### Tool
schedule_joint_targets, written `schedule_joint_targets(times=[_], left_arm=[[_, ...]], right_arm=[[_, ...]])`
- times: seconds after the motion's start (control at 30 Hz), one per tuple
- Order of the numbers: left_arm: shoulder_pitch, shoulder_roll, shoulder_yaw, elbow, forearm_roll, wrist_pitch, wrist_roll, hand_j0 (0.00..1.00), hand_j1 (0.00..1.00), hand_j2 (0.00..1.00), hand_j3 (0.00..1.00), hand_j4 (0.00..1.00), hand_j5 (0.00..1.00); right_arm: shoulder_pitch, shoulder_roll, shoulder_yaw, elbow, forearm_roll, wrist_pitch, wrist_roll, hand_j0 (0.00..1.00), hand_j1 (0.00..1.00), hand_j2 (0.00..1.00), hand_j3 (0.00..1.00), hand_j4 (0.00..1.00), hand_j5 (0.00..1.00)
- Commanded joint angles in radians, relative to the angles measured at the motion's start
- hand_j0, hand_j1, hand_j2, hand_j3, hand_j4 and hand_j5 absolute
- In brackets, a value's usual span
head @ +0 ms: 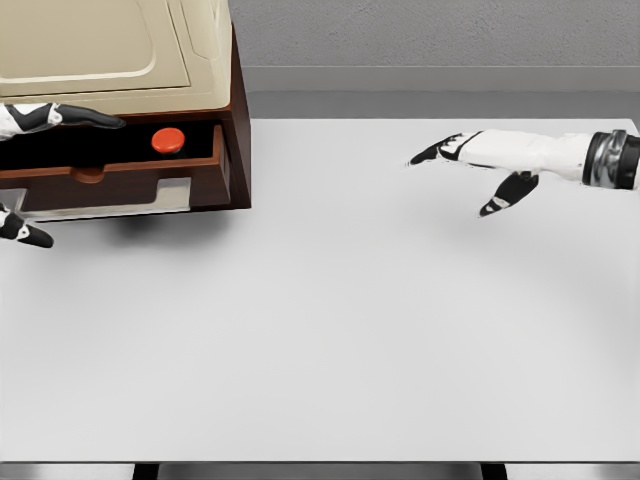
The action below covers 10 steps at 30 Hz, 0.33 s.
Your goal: Open the cabinet drawer with left arm, and place a switch into the drawer with right arm
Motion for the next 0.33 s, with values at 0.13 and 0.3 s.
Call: schedule_joint_targets(times=[0.13, 0.3], left_arm=[[0.024, -0.235, -0.002, 0.0, 0.0, -0.034, 0.0, 1.0, 1.0, 1.0, 1.0, 1.0, 1.0], [0.023, -0.31, -0.004, 0.0, 0.0, -0.034, 0.0, 1.0, 1.0, 1.0, 1.0, 1.0, 1.0]], right_arm=[[-0.006, -0.025, -0.023, 0.061, -0.007, 0.002, 0.0, 1.0, 1.0, 1.0, 1.0, 1.0, 1.0], [0.006, -0.008, -0.086, 0.11, -0.007, 0.002, 0.0, 1.0, 1.0, 1.0, 1.0, 1.0, 1.0]])
